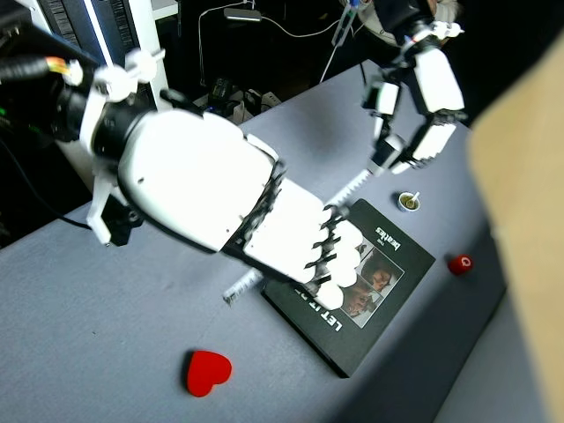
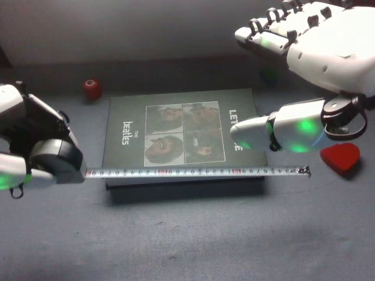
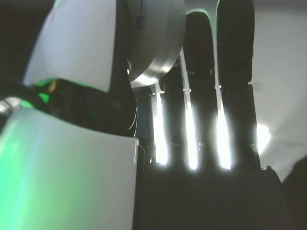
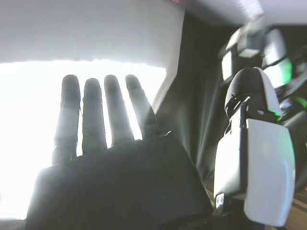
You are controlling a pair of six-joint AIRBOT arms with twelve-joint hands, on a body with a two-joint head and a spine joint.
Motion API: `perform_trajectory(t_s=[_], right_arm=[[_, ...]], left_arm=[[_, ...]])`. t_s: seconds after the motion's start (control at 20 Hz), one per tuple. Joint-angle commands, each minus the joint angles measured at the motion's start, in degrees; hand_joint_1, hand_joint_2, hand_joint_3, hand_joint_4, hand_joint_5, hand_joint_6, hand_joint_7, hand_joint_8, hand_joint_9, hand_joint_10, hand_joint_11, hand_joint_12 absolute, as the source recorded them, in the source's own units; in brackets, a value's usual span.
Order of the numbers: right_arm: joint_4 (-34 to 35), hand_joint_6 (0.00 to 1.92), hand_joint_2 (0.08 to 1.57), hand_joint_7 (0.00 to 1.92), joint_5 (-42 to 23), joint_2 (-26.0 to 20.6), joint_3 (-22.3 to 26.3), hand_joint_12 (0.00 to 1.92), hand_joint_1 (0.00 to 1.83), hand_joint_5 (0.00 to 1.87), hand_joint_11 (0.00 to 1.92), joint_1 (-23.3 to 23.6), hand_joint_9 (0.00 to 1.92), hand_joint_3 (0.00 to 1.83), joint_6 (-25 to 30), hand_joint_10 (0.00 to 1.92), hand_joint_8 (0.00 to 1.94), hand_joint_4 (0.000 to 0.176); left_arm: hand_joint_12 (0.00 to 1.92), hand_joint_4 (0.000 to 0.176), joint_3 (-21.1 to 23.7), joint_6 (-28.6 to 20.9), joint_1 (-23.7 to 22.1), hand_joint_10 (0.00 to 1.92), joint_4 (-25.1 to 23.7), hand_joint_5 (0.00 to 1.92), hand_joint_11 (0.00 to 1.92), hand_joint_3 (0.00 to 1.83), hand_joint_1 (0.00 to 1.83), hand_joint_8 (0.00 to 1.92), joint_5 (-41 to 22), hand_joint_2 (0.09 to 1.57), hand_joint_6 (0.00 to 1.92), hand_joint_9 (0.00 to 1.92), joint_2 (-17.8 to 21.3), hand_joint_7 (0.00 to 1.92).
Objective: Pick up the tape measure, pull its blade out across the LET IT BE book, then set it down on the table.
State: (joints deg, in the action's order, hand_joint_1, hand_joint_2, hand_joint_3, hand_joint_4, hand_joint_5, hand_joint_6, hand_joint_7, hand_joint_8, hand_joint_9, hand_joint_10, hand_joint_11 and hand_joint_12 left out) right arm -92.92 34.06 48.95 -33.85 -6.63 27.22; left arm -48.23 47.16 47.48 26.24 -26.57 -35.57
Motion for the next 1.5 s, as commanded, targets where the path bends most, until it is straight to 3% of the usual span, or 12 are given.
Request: perform_trajectory(t_s=[0.0,0.2,0.65,1.0,1.3,1.35,1.4,1.45], right_arm=[[-2.8,0.0,1.0,0.0,0.6,-0.3,0.2,0.37,0.07,0.0,0.0,0.5,0.0,0.0,0.2,0.0,0.0,0.0],[-2.8,0.0,1.0,0.0,0.2,-0.3,0.2,0.37,0.06,0.0,0.0,0.0,0.0,0.0,0.0,0.0,0.0,0.0],[-2.8,0.0,1.0,0.0,-0.2,-0.3,0.3,0.38,0.07,0.0,0.0,0.1,0.0,0.0,-0.7,0.0,0.0,0.0],[-2.8,0.0,1.0,0.0,-0.7,-0.3,0.4,0.38,0.07,0.0,0.0,0.1,0.0,0.0,-0.8,0.0,0.0,0.0],[-2.8,0.0,1.0,0.0,-1.0,-0.2,0.4,0.39,0.07,0.0,0.0,0.1,0.0,0.0,-0.9,0.0,0.0,0.0],[-2.8,0.0,1.0,0.0,-1.1,-0.2,0.4,0.39,0.07,0.0,0.0,0.1,0.0,0.0,-1.0,0.0,0.0,0.0],[-2.8,0.0,1.0,0.0,-1.1,-0.2,0.4,0.39,0.07,0.0,0.0,0.1,0.0,0.0,-1.0,0.0,0.0,0.0],[-2.8,0.0,1.0,0.0,-1.1,-0.2,0.4,0.39,0.07,0.0,0.0,0.1,0.0,0.0,-1.1,0.0,0.0,0.0]], left_arm=[[0.86,0.0,-0.1,-2.3,0.4,1.23,-1.9,1.05,0.98,0.0,1.39,0.83,-7.5,1.08,0.66,0.96,0.3,1.06],[0.87,0.0,-0.8,-4.0,3.2,1.23,-2.1,1.04,0.98,0.0,1.39,0.83,-8.8,1.08,0.67,0.96,-1.4,1.06],[0.86,0.0,-0.9,-4.4,11.4,1.25,4.3,1.02,0.98,0.0,1.38,0.85,-19.2,1.09,0.69,0.95,-7.3,1.05],[0.85,0.0,-2.4,-5.3,16.5,1.21,5.1,1.05,0.98,0.0,1.39,0.81,-23.4,1.08,0.69,0.97,-9.4,1.06],[0.89,0.0,-4.3,-5.1,17.9,1.26,5.2,0.96,0.85,0.0,1.36,0.86,-24.2,1.1,0.89,0.91,-10.8,1.04],[0.75,0.011,-4.4,-4.8,18.0,0.42,5.2,0.89,0.79,0.0,1.09,0.42,-24.2,1.15,1.11,0.85,-11.0,0.89],[0.75,0.011,-4.4,-4.8,18.0,0.42,5.2,0.89,0.79,0.0,1.09,0.42,-24.2,1.15,1.11,0.85,-11.1,0.89],[0.64,0.045,-4.3,-4.7,18.0,0.19,5.2,0.87,0.77,0.0,1.04,0.15,-24.2,1.16,1.14,0.87,-11.2,0.91]])
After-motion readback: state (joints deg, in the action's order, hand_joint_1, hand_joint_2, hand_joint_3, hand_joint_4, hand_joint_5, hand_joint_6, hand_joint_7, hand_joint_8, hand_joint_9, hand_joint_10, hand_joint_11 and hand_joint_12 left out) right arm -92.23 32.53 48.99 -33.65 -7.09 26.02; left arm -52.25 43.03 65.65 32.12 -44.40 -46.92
